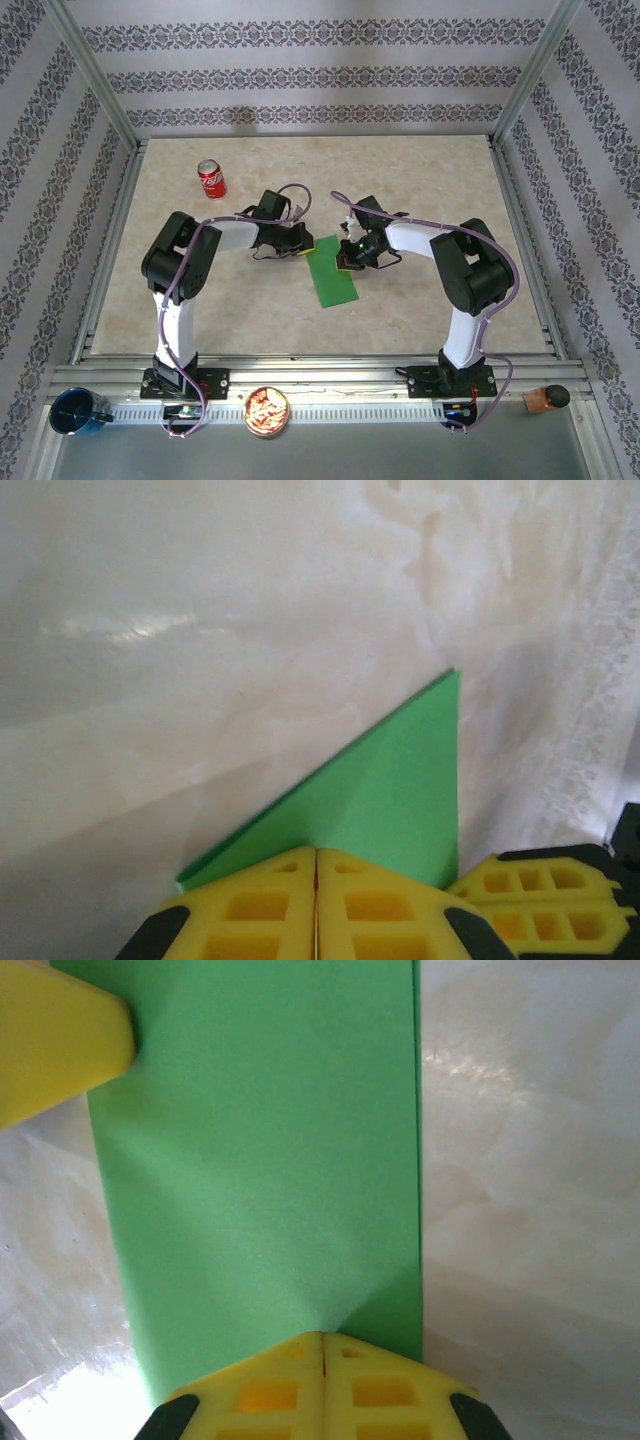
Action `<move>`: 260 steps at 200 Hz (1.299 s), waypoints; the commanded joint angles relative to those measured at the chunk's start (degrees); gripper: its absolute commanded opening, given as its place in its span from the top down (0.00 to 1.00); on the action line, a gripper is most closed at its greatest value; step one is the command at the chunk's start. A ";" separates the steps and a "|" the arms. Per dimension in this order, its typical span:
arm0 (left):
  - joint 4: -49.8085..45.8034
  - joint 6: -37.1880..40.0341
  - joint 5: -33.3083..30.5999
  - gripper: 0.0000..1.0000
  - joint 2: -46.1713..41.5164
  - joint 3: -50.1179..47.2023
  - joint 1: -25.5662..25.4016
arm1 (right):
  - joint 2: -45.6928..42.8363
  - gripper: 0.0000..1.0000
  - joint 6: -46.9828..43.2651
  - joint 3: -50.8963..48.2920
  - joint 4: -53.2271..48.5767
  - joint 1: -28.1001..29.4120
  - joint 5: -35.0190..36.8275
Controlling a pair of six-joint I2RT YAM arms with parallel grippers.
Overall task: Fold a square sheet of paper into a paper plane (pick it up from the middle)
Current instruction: First fold the square sheet of paper in half at the center of the table.
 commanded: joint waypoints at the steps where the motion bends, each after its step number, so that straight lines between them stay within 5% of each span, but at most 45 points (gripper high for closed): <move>1: -0.41 0.39 -4.64 0.92 0.45 -1.34 1.50 | 3.16 1.00 -0.52 -3.08 -5.75 -0.42 5.13; 92: -3.97 -1.48 -6.42 0.93 2.13 3.36 4.41 | 3.14 1.00 -0.52 -3.23 -5.71 -0.51 5.04; 126: -0.47 -3.98 -6.00 0.94 -4.10 1.46 4.33 | 2.85 1.00 -0.50 -3.48 -5.58 -0.51 4.94; 177: 2.13 -3.75 0.12 0.93 -9.45 -0.95 0.68 | 2.28 1.00 -0.08 -3.46 -5.49 -0.86 4.76; 260: 4.83 -2.56 3.35 0.93 -5.02 -5.18 -3.86 | 2.29 1.00 0.20 -4.09 -5.05 -0.99 4.76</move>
